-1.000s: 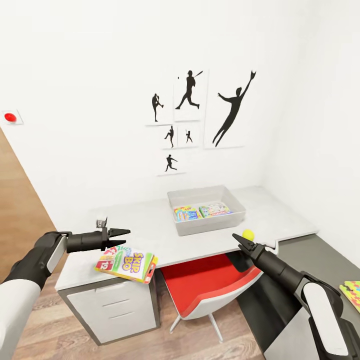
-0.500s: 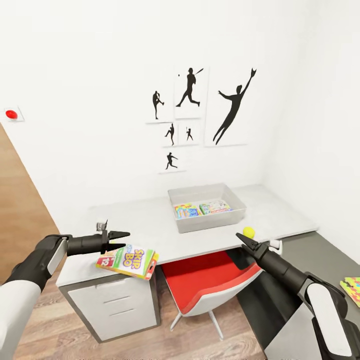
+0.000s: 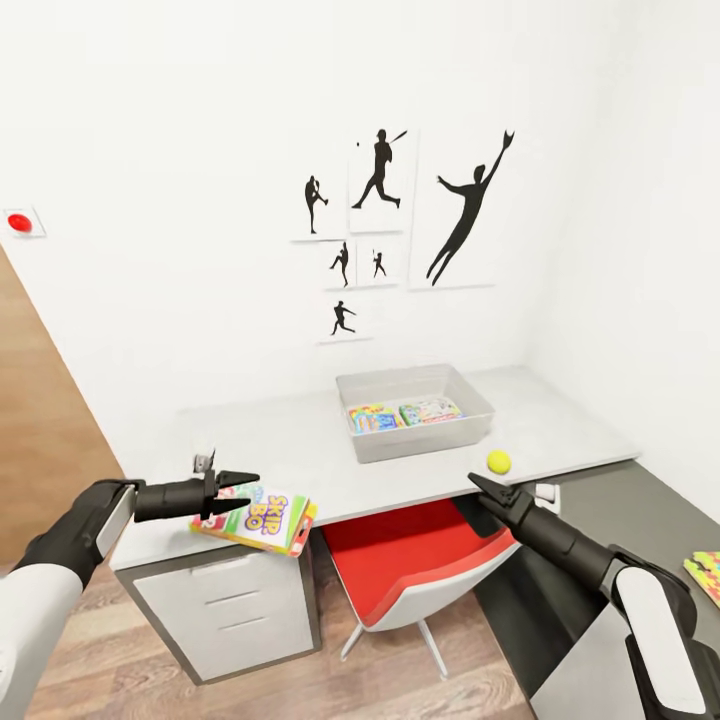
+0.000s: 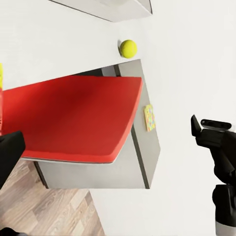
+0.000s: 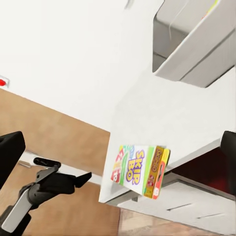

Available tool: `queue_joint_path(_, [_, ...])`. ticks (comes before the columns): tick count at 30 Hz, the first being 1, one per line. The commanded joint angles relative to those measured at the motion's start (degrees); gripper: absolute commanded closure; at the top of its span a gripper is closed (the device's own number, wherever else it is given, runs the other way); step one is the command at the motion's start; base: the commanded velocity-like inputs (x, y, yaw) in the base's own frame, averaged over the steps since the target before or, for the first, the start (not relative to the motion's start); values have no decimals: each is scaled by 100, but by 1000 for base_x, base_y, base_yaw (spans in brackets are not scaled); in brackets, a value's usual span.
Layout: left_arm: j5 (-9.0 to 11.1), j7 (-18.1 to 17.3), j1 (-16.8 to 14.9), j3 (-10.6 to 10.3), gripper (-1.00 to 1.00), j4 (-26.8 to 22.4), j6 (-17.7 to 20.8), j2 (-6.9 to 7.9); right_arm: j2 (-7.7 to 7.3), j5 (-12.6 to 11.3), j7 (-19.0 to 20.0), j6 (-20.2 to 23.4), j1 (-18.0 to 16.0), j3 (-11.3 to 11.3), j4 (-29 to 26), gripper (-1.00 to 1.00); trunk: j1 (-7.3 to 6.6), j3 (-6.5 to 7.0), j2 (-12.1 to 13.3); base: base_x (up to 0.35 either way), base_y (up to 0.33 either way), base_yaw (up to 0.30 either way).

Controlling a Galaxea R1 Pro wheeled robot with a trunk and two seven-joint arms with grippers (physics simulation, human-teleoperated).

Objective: Put all the toys in the child's room - the three board games (two on the bed and one on the table), the two jigsaw puzzles on the table, and the tennis ball on the table - inside the toy box on the table in the child's room.

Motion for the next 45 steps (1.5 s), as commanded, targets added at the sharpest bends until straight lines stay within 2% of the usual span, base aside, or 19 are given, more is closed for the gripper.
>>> queue_joint_path(1, [3, -12, -4, 4, -100, 33, 33, 0, 1, 28, 37, 54, -5, -11, -1, -100, 23, -26, -48, 0, 0, 0])
queue_joint_path(14, [25, 30, -4, 23, -100, 706, 26, 17, -6, 29, 29, 184, -3, -18, -11, -100, 309, -259, -569, 0, 0, 0])
queue_joint_path(23, [10, 63, 3, 24, -100, 982, 26, 34, -8, 31, 24, 198, -19, -18, -12, -100, 507, -421, -930, 0, 0, 0])
queue_joint_path(45, [1, 78, 90, 28, -100, 1168, 25, 51, -8, 31, 24, 200, -30, -17, -9, -100, 990, -816, -1813, 0, 0, 0])
